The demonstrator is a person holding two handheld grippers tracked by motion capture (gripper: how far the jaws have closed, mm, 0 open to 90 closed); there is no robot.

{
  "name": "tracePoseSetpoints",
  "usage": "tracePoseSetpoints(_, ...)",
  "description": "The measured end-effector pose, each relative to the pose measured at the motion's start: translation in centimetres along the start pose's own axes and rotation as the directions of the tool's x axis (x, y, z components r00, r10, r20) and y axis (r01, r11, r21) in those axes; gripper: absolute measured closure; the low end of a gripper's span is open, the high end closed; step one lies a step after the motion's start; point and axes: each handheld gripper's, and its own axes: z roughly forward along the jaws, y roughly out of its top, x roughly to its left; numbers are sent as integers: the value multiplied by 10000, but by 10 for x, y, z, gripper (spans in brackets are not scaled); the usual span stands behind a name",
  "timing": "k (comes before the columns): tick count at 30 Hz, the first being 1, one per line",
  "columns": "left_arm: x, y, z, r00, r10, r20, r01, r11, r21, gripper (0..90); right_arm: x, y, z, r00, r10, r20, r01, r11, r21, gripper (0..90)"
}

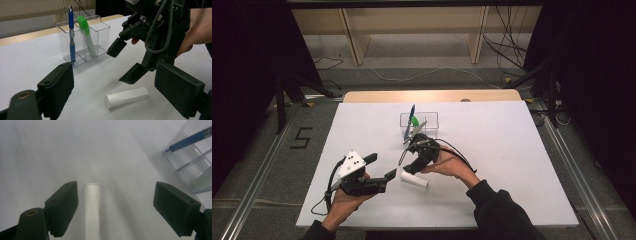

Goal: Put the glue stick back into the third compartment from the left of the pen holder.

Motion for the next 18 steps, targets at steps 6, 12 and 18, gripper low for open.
tracePoseSetpoints(6, 1, 0, 0, 10000, -53, -26, 52, 10000, -33, 154, 1, 0, 3, 9999, -93, -60, 94, 9999, 139, 217)
tracePoseSetpoints(12, 1, 0, -1, 10000, -55, -67, 55, 10000, 1, 154, 3, 0, 7, 9996, -184, -194, 190, 9993, 335, 225)
tracePoseSetpoints(18, 0, 0, -1, 10000, -37, -83, 36, 10000, -43, 152, 6, -1, 12, 9993, -269, -248, 283, 9979, 583, 239)
